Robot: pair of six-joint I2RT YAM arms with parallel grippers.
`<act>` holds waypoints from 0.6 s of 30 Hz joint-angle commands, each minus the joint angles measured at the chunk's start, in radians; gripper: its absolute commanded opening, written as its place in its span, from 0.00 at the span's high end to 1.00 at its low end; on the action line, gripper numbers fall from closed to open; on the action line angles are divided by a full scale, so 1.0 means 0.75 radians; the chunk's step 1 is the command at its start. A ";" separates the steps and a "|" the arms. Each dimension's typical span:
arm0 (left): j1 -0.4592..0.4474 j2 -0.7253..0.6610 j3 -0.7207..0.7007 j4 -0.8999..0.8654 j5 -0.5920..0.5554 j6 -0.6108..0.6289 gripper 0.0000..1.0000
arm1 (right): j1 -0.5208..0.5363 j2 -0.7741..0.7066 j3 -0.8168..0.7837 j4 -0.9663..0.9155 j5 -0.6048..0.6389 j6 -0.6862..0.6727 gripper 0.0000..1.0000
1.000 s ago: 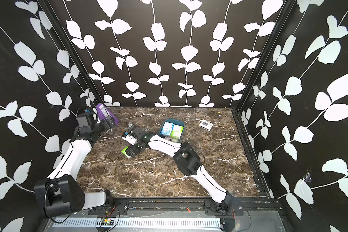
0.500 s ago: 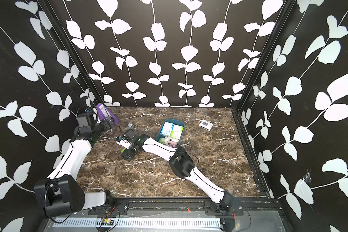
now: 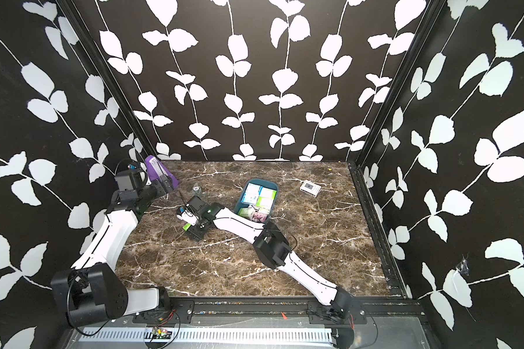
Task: Put the pocket tissues into the storage box
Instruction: Pick up the pocket tissues from the center of the board.
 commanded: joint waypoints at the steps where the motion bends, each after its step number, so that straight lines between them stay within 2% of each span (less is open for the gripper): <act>1: 0.011 -0.046 -0.007 -0.013 -0.011 0.019 0.01 | 0.008 0.012 0.046 -0.034 0.011 -0.011 0.42; 6: 0.009 -0.048 -0.006 -0.016 -0.012 0.020 0.01 | -0.004 -0.111 -0.092 0.045 -0.019 -0.008 0.53; 11: 0.011 -0.050 0.001 -0.021 -0.010 0.023 0.01 | -0.059 -0.390 -0.463 0.319 -0.078 0.053 0.55; 18: 0.010 -0.041 0.001 -0.011 0.007 0.008 0.01 | -0.197 -0.798 -0.964 0.496 -0.055 0.093 0.56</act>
